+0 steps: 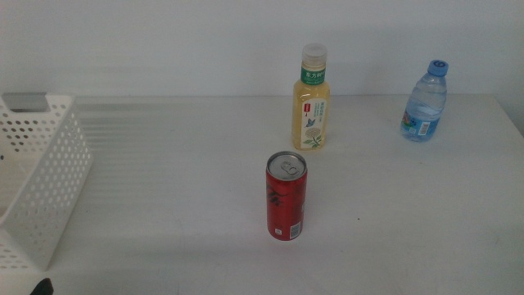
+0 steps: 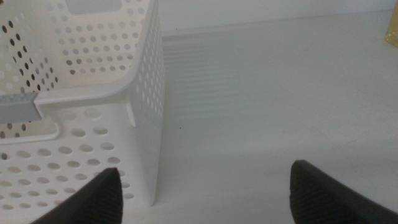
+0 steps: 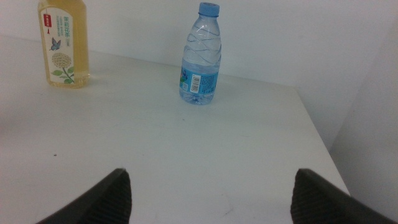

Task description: Use arms to grab the bottles and put them into the dustbin to the left of the table.

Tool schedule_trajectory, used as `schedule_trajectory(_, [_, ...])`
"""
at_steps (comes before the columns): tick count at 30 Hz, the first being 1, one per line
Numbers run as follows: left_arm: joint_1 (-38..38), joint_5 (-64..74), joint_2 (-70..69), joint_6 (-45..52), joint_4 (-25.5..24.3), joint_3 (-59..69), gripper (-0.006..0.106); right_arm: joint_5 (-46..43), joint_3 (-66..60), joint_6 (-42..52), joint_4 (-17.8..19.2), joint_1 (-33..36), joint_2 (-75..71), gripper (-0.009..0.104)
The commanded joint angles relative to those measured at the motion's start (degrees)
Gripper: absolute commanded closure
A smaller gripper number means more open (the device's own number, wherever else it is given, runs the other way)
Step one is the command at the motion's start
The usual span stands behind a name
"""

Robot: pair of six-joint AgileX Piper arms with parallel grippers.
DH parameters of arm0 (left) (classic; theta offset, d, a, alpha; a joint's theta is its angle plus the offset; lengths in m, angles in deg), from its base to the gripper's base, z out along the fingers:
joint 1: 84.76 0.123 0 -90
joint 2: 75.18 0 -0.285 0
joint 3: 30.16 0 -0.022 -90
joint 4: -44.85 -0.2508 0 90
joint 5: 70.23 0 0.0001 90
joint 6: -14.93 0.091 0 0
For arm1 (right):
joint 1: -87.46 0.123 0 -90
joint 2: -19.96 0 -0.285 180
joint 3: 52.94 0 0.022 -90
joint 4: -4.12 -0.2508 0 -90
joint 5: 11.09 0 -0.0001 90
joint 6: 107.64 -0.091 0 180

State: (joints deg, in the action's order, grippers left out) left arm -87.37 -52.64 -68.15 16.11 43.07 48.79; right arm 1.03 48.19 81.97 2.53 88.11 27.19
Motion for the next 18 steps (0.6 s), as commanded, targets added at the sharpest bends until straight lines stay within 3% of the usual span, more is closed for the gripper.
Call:
schedule_trajectory(1, [-0.1,-4.3,-0.8,-1.2,0.2,0.3,0.016,-4.5,0.4,0.7,0.4,-0.4,-1.6,0.028])
schedule_trajectory(6, [-0.8,-7.0,1.2,-1.2,1.2,0.1,0.016,-4.5,0.4,0.7,0.4,-0.4,-1.6,0.028])
schedule_trajectory(10, [-4.5,-17.6,9.0,-1.2,2.6,0.1,0.016,-4.5,0.4,0.7,0.4,-0.4,-1.6,0.028])
schedule_trajectory(18, [-18.6,-46.1,32.9,-1.6,2.8,0.1,0.016,-4.5,0.4,0.7,0.4,-0.4,-1.6,0.028])
